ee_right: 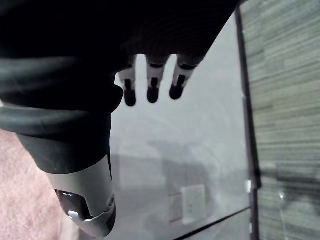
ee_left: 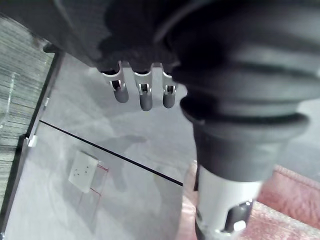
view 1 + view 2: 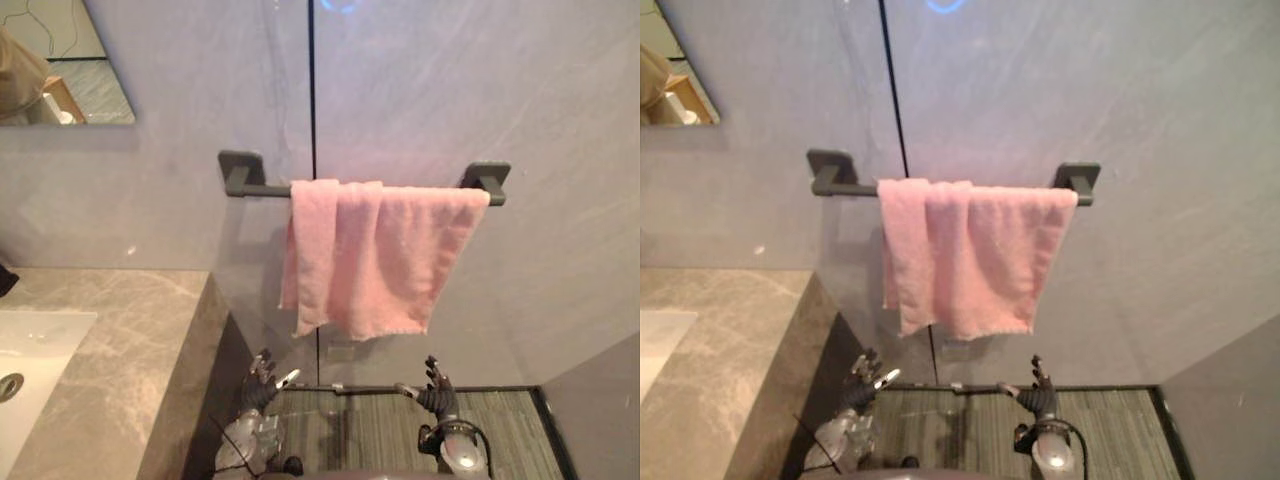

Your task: Organize washtable

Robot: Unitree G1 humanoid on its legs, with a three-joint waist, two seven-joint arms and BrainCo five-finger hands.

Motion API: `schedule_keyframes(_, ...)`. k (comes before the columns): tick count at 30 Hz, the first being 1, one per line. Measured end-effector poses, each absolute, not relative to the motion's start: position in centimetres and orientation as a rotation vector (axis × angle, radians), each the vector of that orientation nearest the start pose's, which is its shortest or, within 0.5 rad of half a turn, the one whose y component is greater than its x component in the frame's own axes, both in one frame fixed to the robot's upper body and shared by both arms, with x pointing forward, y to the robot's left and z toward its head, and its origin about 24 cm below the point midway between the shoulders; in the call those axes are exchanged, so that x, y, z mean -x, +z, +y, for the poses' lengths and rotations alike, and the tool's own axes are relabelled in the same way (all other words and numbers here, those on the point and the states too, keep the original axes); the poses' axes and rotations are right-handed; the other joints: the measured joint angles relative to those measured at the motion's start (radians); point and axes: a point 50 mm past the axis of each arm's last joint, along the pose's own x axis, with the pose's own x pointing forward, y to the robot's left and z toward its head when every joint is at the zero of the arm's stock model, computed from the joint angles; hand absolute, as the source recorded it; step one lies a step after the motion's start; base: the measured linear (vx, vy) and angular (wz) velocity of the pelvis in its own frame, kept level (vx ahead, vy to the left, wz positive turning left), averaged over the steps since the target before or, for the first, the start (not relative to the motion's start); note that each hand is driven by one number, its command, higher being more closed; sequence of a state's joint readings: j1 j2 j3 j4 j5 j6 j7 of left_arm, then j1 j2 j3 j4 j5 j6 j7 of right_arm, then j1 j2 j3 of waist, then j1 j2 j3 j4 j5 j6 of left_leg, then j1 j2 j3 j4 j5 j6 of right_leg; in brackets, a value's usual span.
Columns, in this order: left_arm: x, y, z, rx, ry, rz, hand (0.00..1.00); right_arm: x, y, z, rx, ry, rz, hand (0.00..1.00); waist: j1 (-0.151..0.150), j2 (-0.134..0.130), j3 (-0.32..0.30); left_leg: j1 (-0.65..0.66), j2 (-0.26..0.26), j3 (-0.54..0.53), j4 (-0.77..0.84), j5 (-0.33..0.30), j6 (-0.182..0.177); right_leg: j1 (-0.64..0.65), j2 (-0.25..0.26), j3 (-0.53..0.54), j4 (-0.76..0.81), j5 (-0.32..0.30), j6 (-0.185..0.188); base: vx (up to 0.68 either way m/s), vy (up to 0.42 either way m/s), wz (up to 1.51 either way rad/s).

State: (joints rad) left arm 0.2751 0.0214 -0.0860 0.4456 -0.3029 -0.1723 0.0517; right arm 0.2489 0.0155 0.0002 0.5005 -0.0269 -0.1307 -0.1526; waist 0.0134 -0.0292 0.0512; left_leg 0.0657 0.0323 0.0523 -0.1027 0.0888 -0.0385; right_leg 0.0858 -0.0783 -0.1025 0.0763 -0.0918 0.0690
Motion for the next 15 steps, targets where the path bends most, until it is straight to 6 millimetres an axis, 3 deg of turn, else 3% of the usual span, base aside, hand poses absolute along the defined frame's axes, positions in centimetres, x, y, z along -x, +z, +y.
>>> schedule_keyframes(8,-14.0,-9.1,16.5,0.25,0.244,0.539,0.0,-13.6,-9.9,-17.7,0.043,-0.288,0.618,0.0,0.004,0.004,0.001,0.013,-0.001,-0.006,0.0,-0.001,0.0,0.015,-0.002,-0.008,0.023,-0.014,-0.007,0.0,-0.01,0.03)
schedule_keyframes(15,-16.8,-0.7,19.4,0.208,0.316,0.115,0.0,-15.5,-1.0,-23.3,0.114,-0.553,0.203,0.0,0.002,0.006,-0.001,0.018,0.0,0.021,0.001,-0.022,0.004,0.014,-0.007,-0.006,0.03,-0.027,0.002,0.0,-0.007,-0.07)
